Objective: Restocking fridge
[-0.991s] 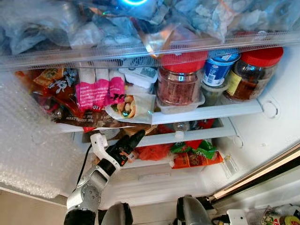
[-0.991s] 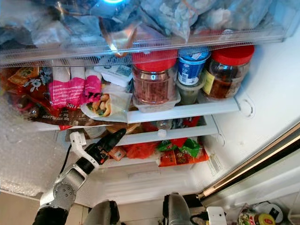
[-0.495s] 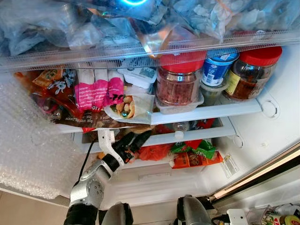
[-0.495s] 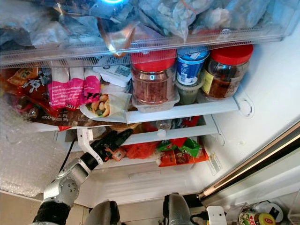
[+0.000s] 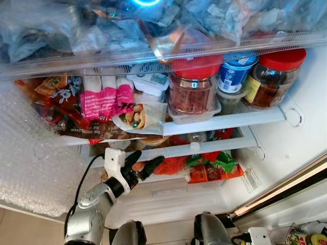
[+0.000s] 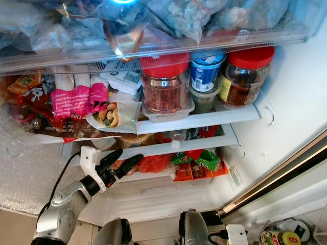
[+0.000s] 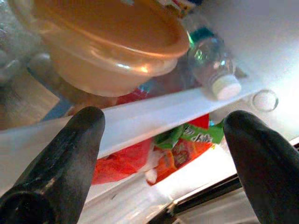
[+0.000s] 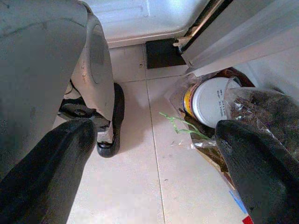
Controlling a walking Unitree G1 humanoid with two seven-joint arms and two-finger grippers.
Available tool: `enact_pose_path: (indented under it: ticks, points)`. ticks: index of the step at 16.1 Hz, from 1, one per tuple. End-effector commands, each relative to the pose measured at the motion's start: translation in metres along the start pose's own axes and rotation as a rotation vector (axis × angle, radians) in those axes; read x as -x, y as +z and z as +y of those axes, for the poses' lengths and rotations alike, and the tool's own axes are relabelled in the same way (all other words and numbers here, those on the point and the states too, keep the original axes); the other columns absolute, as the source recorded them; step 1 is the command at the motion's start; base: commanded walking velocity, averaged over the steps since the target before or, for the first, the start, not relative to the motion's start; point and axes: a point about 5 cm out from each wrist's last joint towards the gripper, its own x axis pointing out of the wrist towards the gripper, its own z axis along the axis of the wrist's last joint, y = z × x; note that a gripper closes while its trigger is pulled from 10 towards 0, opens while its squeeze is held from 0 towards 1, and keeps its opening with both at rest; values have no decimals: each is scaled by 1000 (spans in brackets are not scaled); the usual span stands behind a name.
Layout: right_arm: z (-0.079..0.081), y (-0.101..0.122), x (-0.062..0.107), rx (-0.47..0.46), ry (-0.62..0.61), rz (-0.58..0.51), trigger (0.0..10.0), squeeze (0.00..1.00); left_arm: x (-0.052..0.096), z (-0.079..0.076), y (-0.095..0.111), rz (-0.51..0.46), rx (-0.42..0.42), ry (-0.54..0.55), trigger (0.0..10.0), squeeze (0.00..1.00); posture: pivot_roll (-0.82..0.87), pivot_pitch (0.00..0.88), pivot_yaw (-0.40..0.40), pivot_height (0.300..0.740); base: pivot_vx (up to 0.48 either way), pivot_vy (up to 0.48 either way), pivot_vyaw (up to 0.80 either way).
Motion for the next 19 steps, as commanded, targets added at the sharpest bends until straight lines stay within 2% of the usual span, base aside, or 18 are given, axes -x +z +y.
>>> enact_pose_path:
  ticks: [1, 6, 8, 10, 12, 19]
  points:
    - [15, -11, 0, -14, 43, 34, 10000, 0, 5, -2, -3, 29, -76, 13, 10000, 0, -81, 174, 71, 635, 0, 0, 0]
    - [16, -13, 0, -16, 41, 33, 10000, 0, 14, -7, -3, -1, -259, 130, 10000, 0, -85, 168, 81, 635, 0, 0, 0]
    - [16, -13, 0, -18, 40, 33, 10000, 0, 17, -7, -4, -17, -365, 196, 10000, 0, -89, 161, 82, 635, 0, 0, 0]
    - [16, -13, 0, -18, 38, 32, 10000, 0, 18, -8, -4, -13, -413, 214, 10000, 0, -89, 161, 82, 635, 0, 0, 0]
    - [16, -13, 0, -18, 36, 31, 10000, 0, 20, -6, -7, -17, -437, 289, 10000, 0, -90, 158, 84, 635, 0, 0, 0]
    - [16, -13, 0, -24, 36, 31, 10000, 0, 20, -5, -11, -4, -432, 311, 10000, 0, -88, 172, 84, 635, -259, 0, 0]
